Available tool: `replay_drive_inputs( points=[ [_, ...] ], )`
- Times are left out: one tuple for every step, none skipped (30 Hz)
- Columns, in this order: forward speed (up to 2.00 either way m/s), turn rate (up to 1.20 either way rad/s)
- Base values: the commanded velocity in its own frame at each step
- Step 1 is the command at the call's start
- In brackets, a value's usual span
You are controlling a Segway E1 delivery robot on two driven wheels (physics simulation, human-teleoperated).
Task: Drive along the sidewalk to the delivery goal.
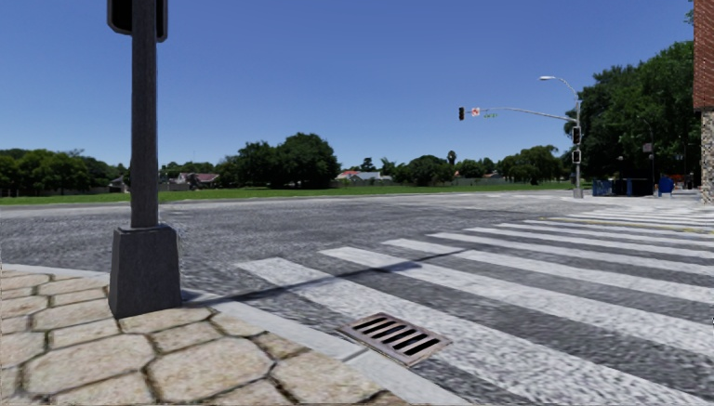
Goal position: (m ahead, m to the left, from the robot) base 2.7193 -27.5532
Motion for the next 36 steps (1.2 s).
replay_drive_inputs(
  points=[
    [2.0, -0.68],
    [2.0, -0.68],
    [2.0, -0.68],
    [2.0, -0.69],
    [2.0, -0.69],
    [2.0, -0.69],
    [2.0, -0.69],
    [2.0, -0.69],
    [2.0, -0.69],
    [2.0, -0.69],
    [2.0, -0.69],
    [2.0, -0.69],
    [2.0, -0.69],
    [2.0, -0.69],
    [2.0, -0.69],
    [2.0, -0.69],
    [2.0, -0.69],
    [2.0, -0.69],
    [2.0, -0.69],
    [2.0, -0.69],
    [2.0, -0.69],
    [2.0, -0.69],
    [2.0, -0.69],
    [2.0, -0.69],
    [2.0, -0.69],
    [2.0, -0.69],
    [2.0, -0.63],
    [2.0, -0.49],
    [2.0, -0.44],
    [2.0, -0.44],
    [2.0, -0.44],
    [2.0, -0.48],
    [2.0, -0.48],
    [2.0, -0.51],
    [2.0, -0.52],
    [2.0, -0.52]
  ],
)
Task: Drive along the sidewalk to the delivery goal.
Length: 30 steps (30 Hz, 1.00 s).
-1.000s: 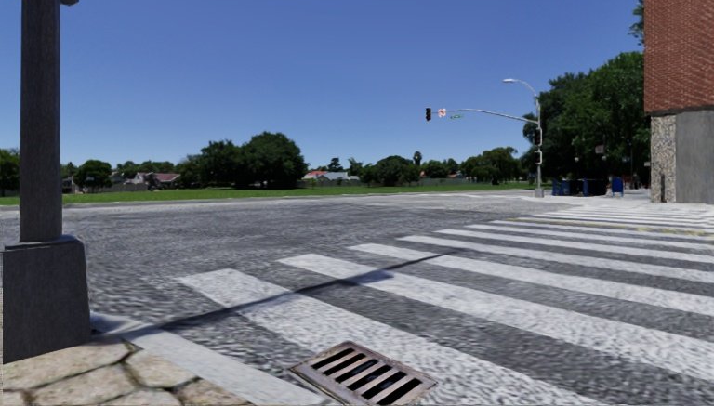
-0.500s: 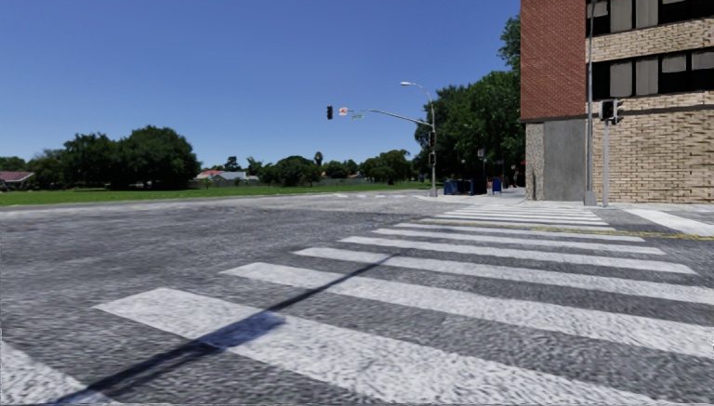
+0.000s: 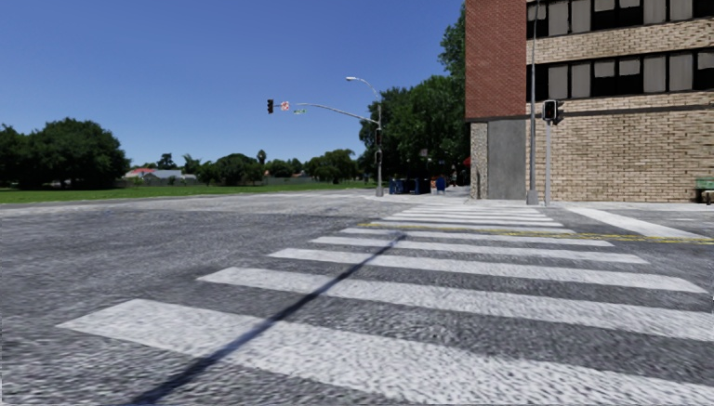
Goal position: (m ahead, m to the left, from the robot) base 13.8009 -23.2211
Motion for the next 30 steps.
replay_drive_inputs(
  points=[
    [2.0, -0.39],
    [2.0, -0.13],
    [2.0, 0.0],
    [2.0, 0.0],
    [2.0, 0.0],
    [2.0, 0.0],
    [2.0, 0.0],
    [2.0, -0.45],
    [2.0, -0.57],
    [2.0, -0.63],
    [2.0, -0.63],
    [2.0, -0.64],
    [2.0, -0.64],
    [2.0, -0.64],
    [2.0, -0.64],
    [2.0, -0.64],
    [2.0, -0.64],
    [2.0, -0.64],
    [2.0, -0.64],
    [2.0, -0.64],
    [2.0, -0.64],
    [2.0, -0.64],
    [2.0, -0.64],
    [2.0, -0.64],
    [2.0, -0.64],
    [2.0, -0.64],
    [2.0, -0.64],
    [2.0, -0.64],
    [2.0, -0.64],
    [2.0, -0.64]
  ],
)
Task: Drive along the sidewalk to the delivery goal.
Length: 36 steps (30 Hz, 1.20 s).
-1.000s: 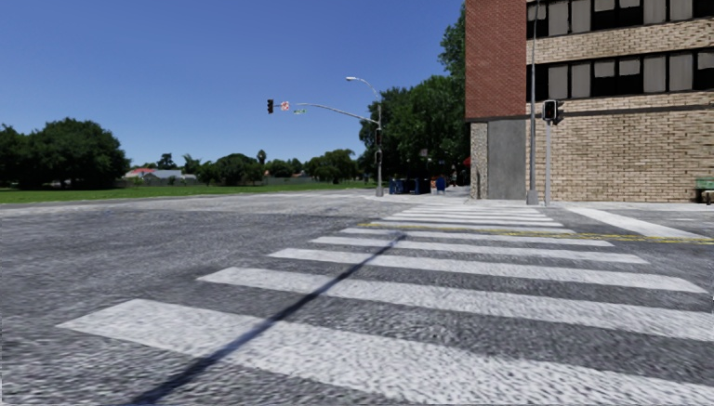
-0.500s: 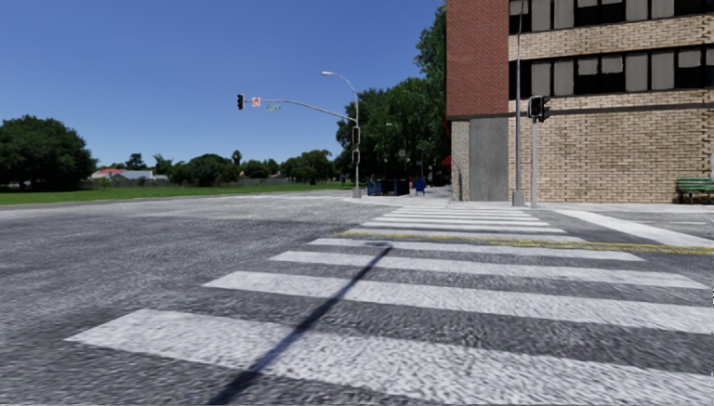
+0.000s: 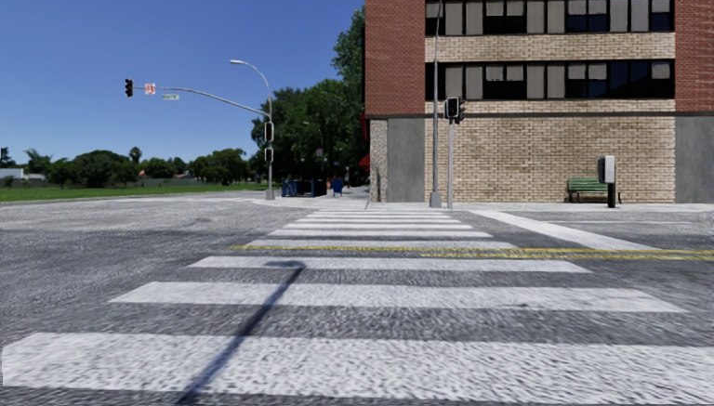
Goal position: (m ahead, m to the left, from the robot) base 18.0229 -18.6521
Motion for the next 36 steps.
replay_drive_inputs(
  points=[
    [2.0, -0.64],
    [2.0, -0.64],
    [2.0, -0.64],
    [2.0, -0.59],
    [2.0, -0.59],
    [2.0, -0.04],
    [2.0, 0.0],
    [2.0, 0.0],
    [2.0, 0.0],
    [2.0, 0.0],
    [2.0, 0.0],
    [2.0, 0.0],
    [2.0, 0.0],
    [2.0, 0.0],
    [2.0, 0.0],
    [2.0, 0.0],
    [2.0, 0.0],
    [2.0, 0.0],
    [2.0, 0.0],
    [2.0, 0.0],
    [2.0, 0.0],
    [2.0, 0.0],
    [2.0, 0.0],
    [2.0, 0.0],
    [2.0, 0.0],
    [2.0, 0.0],
    [2.0, 0.0],
    [2.0, 0.05],
    [2.0, 0.05],
    [2.0, 0.16],
    [2.0, 0.24],
    [2.0, 0.24],
    [2.0, 0.29],
    [2.0, 0.3],
    [2.0, 0.3],
    [2.0, 0.34]
  ],
)
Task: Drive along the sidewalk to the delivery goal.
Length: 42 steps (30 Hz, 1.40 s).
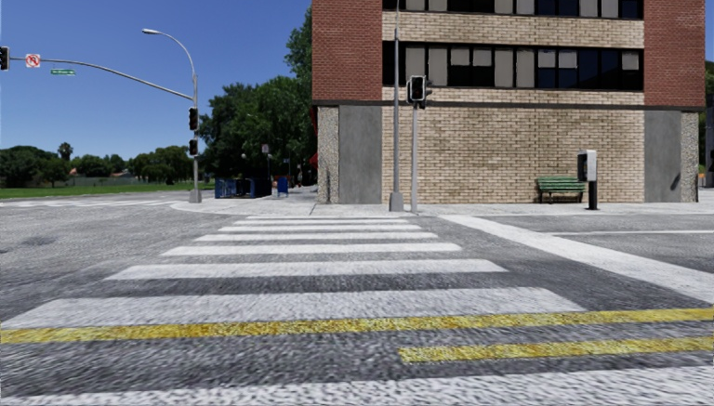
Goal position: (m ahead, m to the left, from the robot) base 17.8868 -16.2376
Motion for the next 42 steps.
replay_drive_inputs(
  points=[
    [2.0, 0.36],
    [2.0, 0.37],
    [2.0, 0.37],
    [2.0, 0.37],
    [2.0, 0.37],
    [2.0, 0.38],
    [2.0, 0.38],
    [2.0, 0.38],
    [2.0, 0.38],
    [2.0, 0.38],
    [2.0, 0.38],
    [2.0, 0.38],
    [2.0, 0.38],
    [2.0, 0.38],
    [2.0, 0.38],
    [2.0, 0.38],
    [2.0, 0.38],
    [2.0, 0.38],
    [2.0, 0.38],
    [2.0, 0.38],
    [2.0, 0.38],
    [2.0, 0.27],
    [2.0, 0.1],
    [2.0, 0.1],
    [2.0, 0.0],
    [2.0, 0.0],
    [2.0, 0.0],
    [2.0, 0.0],
    [2.0, 0.0],
    [2.0, 0.0],
    [2.0, 0.0],
    [2.0, 0.0],
    [2.0, 0.0],
    [2.0, 0.0],
    [2.0, 0.0],
    [2.0, 0.0],
    [2.0, 0.0],
    [2.0, 0.0],
    [2.0, 0.0],
    [2.0, 0.0],
    [2.0, 0.0],
    [2.0, 0.0]
  ],
)
